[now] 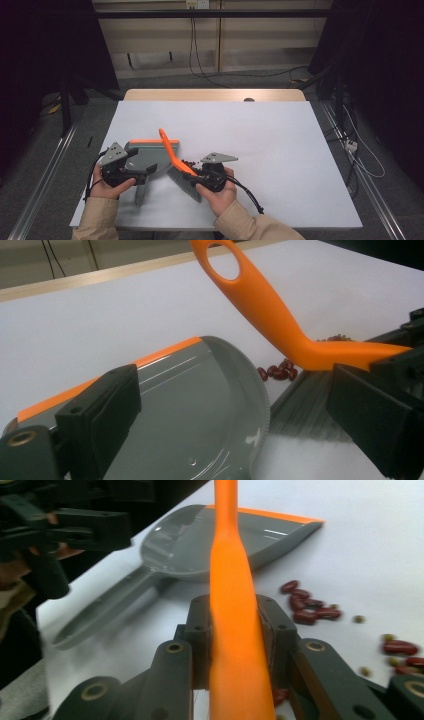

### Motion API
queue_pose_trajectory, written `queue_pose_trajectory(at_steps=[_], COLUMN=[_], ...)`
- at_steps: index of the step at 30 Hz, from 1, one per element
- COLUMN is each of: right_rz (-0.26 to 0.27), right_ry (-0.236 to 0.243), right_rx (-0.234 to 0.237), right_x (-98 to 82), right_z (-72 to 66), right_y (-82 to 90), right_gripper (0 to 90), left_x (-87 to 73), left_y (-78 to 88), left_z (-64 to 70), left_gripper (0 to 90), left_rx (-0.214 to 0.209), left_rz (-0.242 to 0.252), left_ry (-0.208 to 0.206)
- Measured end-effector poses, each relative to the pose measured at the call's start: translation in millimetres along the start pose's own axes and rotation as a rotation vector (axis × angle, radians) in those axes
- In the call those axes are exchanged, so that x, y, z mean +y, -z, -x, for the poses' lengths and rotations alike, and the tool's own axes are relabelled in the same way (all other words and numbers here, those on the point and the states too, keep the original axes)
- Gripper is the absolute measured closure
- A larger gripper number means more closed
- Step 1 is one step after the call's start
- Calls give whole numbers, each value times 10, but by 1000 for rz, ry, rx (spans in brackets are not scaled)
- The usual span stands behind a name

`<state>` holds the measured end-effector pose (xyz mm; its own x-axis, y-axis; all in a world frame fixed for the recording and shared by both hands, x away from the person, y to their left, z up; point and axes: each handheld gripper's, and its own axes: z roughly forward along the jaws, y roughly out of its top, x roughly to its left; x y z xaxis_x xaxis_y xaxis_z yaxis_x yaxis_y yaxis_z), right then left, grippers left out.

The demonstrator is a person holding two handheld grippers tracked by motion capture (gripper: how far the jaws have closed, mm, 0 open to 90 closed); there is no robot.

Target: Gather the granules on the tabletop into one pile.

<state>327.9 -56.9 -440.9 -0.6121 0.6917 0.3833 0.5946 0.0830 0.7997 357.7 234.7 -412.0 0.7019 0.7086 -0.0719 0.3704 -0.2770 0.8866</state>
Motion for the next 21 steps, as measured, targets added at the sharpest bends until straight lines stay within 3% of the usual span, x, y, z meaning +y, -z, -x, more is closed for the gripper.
queue_pose_trajectory(at_steps=[10,21], right_rz=[20,39], right_ry=[-28,-20], right_rx=[-50,-107], right_x=[3,18], right_z=[246,429], right_y=[130,289], right_gripper=[713,713], left_x=[-1,1], left_y=[-9,-10], left_z=[9,9], left_gripper=[75,75], left_rx=[0,2], left_rz=[-6,-7], left_ry=[-2,-3])
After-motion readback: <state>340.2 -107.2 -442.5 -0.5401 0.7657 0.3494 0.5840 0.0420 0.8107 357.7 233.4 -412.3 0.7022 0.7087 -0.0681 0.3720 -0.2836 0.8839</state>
